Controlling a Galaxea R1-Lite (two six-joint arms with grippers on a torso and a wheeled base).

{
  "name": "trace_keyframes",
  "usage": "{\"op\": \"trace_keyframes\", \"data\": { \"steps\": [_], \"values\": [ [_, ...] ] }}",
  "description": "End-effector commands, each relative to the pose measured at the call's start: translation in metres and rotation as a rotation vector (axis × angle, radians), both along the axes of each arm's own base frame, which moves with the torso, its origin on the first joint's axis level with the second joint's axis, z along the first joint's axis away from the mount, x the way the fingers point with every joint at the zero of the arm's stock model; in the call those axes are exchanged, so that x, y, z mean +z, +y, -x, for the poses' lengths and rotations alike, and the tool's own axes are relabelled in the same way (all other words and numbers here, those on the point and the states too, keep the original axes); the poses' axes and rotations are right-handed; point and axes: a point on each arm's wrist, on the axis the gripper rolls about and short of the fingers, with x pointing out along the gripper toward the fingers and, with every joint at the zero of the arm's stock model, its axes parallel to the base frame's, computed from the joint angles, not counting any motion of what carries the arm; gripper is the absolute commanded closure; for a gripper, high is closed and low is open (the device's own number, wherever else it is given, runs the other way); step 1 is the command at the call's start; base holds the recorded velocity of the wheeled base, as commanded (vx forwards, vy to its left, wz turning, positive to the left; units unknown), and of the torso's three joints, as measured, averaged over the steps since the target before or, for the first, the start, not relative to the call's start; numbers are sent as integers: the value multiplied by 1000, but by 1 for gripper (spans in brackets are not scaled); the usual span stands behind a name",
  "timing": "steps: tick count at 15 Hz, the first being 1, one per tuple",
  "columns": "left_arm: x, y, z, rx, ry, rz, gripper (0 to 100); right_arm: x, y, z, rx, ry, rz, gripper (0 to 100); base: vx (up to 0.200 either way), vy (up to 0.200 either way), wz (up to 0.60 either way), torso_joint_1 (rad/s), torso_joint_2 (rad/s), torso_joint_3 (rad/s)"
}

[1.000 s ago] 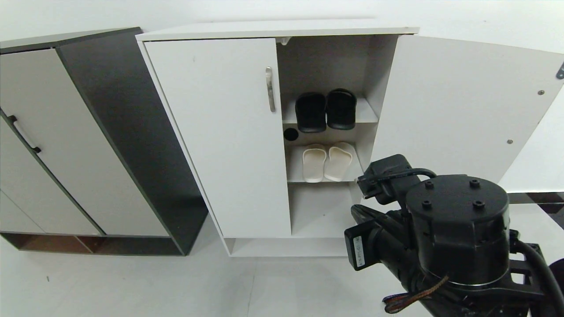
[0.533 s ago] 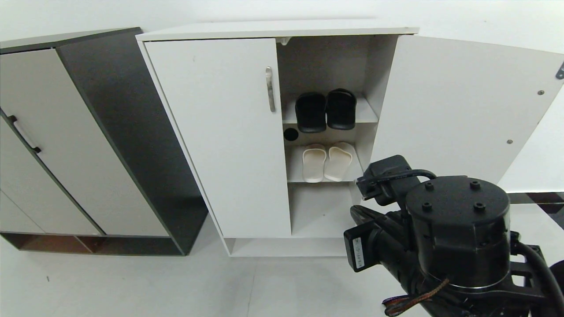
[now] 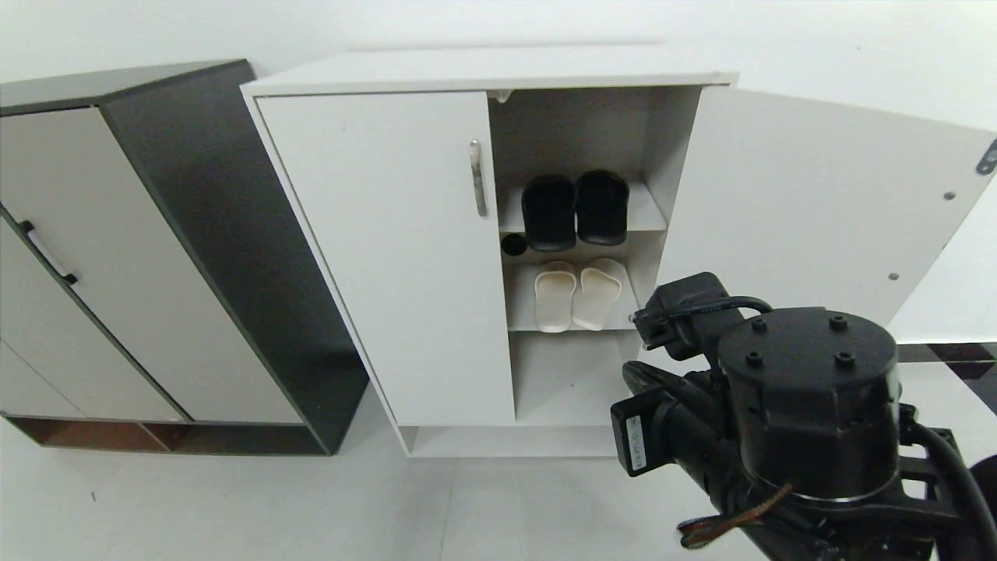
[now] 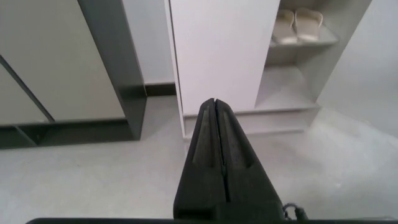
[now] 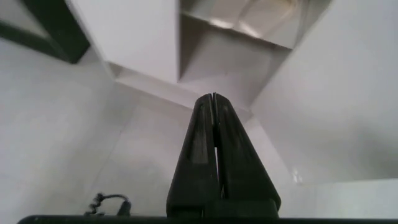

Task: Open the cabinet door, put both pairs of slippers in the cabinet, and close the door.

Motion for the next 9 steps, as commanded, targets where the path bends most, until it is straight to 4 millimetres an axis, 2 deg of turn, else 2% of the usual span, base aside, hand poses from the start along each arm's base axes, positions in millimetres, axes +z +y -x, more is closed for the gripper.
{"op": "trace_keyframes", "data": {
  "steps": [1, 9],
  "values": [
    [0, 0, 0, 1, 3, 0, 100, -1, 0, -1, -3, 1, 2, 100, 0, 0, 0, 32, -559, -349],
    [0, 0, 0, 1, 3, 0, 100, -1, 0, -1, -2, 1, 4, 100, 0, 0, 0, 121, -469, -337]
  ]
}}
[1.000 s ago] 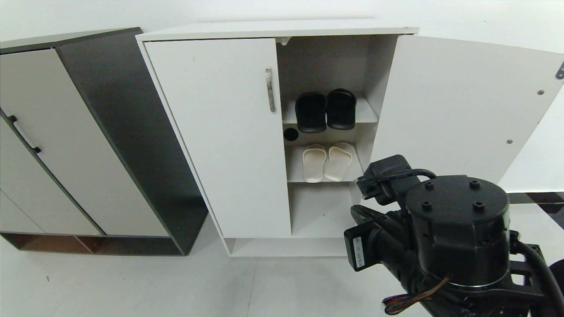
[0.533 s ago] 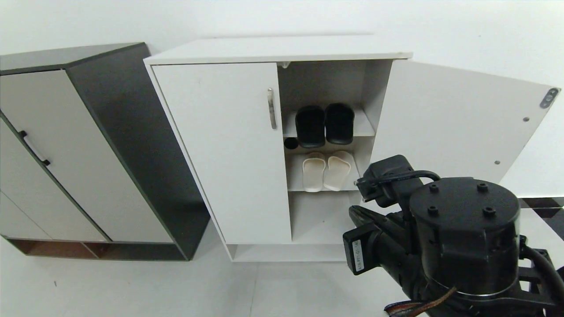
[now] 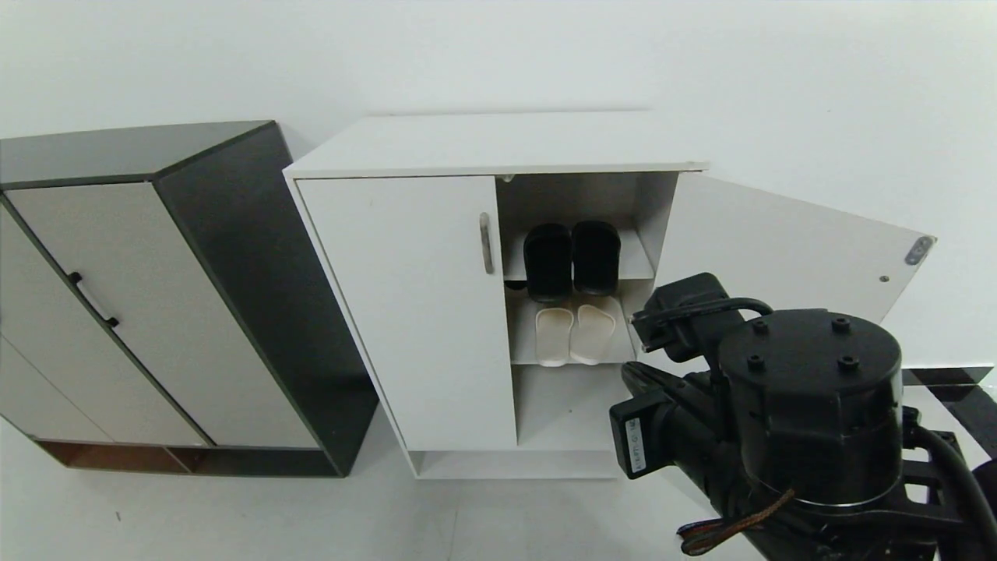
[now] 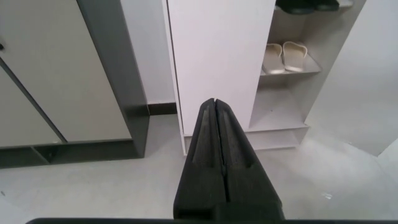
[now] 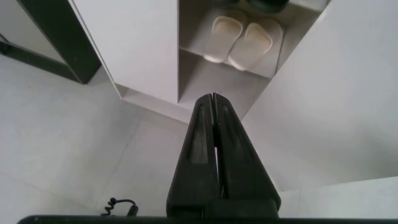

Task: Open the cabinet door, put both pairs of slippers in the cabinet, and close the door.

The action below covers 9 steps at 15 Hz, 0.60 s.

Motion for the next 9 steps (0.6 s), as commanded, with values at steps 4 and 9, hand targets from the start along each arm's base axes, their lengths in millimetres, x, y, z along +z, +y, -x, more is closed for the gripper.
{"op": "trace_keyframes", "data": {
  "steps": [4, 9],
  "values": [
    [0, 0, 0, -1, 1, 0, 100, -1, -1, -2, -9, 2, 5, 100, 0, 0, 0, 163, -483, -312],
    [0, 0, 0, -1, 1, 0, 100, 0, -1, -3, -9, -1, 5, 100, 0, 0, 0, 202, -506, -314]
  ]
}}
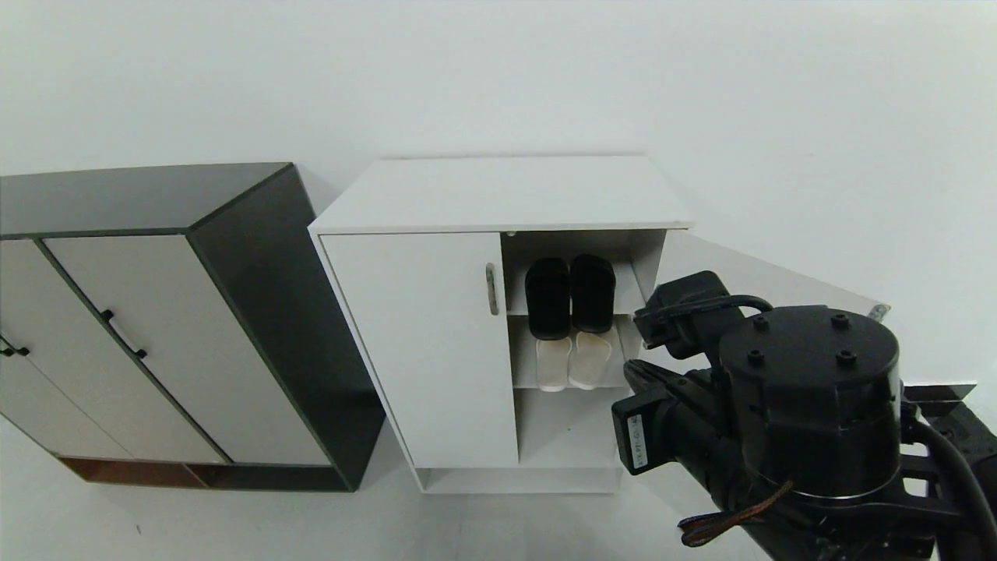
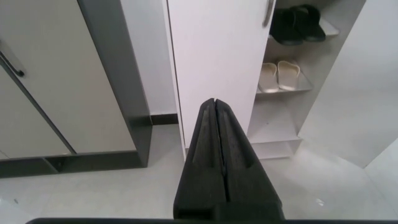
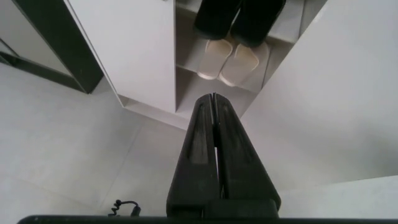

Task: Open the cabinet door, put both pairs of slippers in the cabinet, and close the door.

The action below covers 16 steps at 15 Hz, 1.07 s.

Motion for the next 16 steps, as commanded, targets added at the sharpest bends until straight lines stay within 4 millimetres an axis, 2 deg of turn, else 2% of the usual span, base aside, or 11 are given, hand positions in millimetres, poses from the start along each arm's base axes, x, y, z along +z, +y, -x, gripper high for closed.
{"op": "trace_keyframes", "data": {
  "steps": [1, 8, 14, 16],
  "values": [
    [0, 0, 0, 0, 1, 0, 100, 0, 0, -1, -3, 0, 2, 100, 0, 0, 0, 207, -515, -310],
    [0, 0, 0, 0, 1, 0, 100, -2, -3, -6, 13, 14, -2, 100, 0, 0, 0, 211, -500, -285],
    [0, 0, 0, 0, 1, 0, 100, -4, -4, -5, 13, 19, 7, 100, 0, 0, 0, 16, -37, -22],
    [0, 0, 0, 0, 1, 0, 100, -5, -6, -10, 11, 25, 7, 100, 0, 0, -600, -5, 0, 2]
  ]
}}
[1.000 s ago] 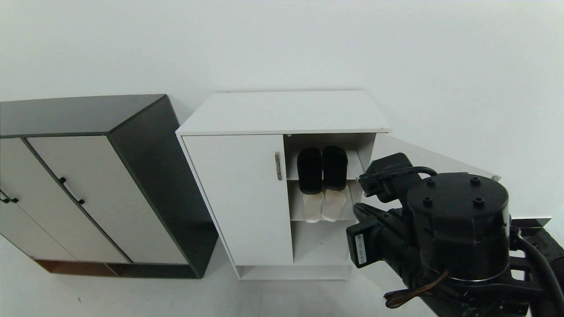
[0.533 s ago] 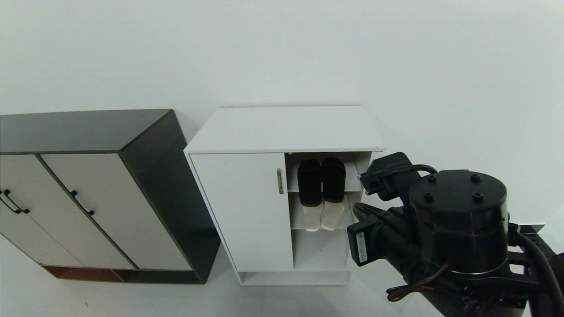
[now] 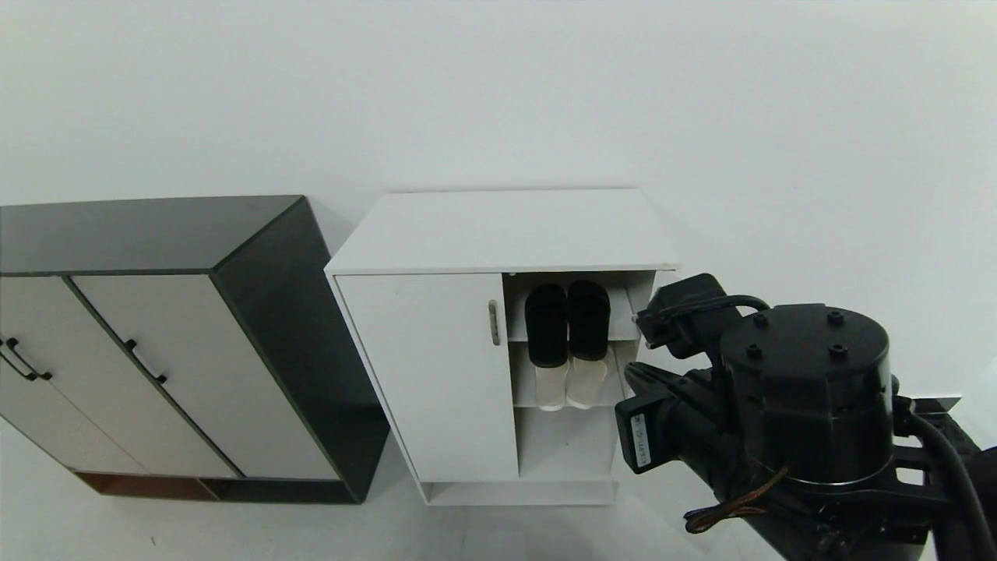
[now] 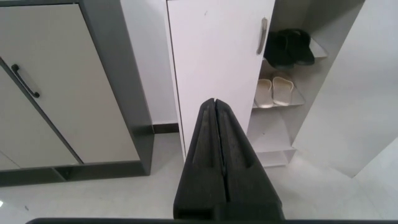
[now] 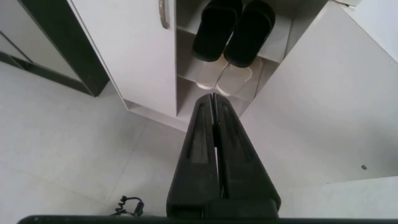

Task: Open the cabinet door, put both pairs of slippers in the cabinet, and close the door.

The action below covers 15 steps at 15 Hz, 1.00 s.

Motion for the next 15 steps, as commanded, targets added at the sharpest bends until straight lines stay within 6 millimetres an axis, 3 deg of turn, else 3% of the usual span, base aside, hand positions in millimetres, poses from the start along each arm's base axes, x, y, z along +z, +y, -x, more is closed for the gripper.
{"op": "trace_keyframes", "data": {
  "steps": [1, 3, 6, 10, 15],
  "values": [
    [0, 0, 0, -1, 2, 0, 100, -1, -1, -3, -5, 5, 3, 100, 0, 0, -600, -2, -12, 7],
    [0, 0, 0, -1, 2, 0, 100, -1, -2, -4, -10, 4, 2, 100, 0, 0, -600, 12, -5, -2],
    [0, 0, 0, -1, 2, 2, 100, 2, -24, -35, -89, 10, -16, 100, 0, 0, -200, 2, 1, 1],
    [0, 0, 0, -1, 2, 2, 100, 21, -57, -91, -239, -35, -78, 100, 0, 0, 0, 0, 0, 0],
    [0, 0, 0, -1, 2, 2, 100, 11, -73, -157, -354, 1, -102, 100, 0, 0, 0, 0, 0, 0]
  ]
}}
